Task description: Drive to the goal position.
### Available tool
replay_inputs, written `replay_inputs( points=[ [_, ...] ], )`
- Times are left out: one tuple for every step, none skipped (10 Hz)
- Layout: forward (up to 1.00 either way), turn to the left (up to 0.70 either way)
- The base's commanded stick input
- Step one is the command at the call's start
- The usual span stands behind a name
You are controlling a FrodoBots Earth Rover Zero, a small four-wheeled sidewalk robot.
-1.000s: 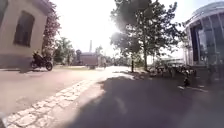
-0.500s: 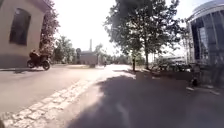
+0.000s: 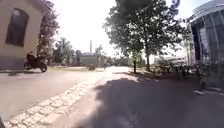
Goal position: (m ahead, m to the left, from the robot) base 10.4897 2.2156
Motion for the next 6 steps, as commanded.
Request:
replay_inputs(
  points=[
    [0.85,-0.3],
    [0.85,-0.17],
    [0.85,-0.04],
    [0.85,-0.17],
    [0.85,-0.27],
    [0.85,-0.08]
  ],
)
